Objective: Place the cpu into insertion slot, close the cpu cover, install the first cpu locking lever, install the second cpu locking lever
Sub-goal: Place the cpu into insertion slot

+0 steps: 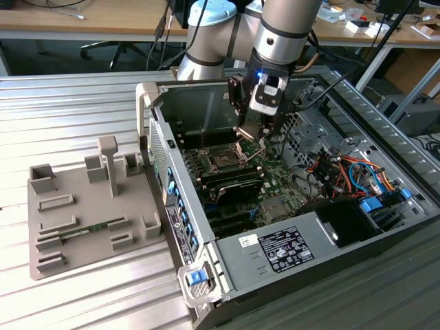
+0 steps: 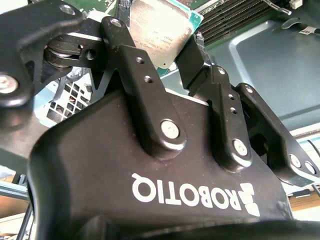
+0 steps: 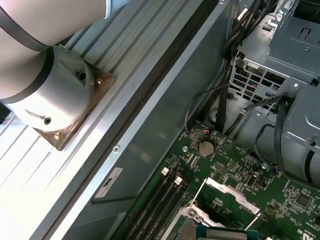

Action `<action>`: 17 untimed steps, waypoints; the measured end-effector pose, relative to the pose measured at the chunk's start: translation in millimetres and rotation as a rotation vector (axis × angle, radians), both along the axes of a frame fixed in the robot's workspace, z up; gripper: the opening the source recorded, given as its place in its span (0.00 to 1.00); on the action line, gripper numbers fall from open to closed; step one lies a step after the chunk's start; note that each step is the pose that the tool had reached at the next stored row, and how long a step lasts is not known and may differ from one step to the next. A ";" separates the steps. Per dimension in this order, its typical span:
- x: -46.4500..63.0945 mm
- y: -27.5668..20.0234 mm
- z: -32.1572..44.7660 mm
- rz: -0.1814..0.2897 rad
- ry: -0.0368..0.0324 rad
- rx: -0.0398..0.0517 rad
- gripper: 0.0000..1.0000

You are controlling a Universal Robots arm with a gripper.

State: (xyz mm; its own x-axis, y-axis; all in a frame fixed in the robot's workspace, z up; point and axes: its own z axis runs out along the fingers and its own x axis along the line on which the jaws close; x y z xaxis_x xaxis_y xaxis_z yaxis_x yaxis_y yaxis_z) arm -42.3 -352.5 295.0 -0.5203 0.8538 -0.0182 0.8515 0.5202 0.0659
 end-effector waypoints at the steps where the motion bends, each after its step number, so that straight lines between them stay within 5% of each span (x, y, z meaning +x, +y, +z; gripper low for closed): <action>1: 0.0 0.0 -0.1 -0.002 0.0000 -0.0013 0.54; 17: 0.0 0.0 -1.3 -0.041 0.0000 -0.0050 0.54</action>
State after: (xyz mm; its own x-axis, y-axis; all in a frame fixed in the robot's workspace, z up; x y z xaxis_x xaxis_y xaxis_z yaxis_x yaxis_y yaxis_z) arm -42.3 -352.4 293.7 -0.4847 0.8744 -0.0225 0.8722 0.4851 0.0634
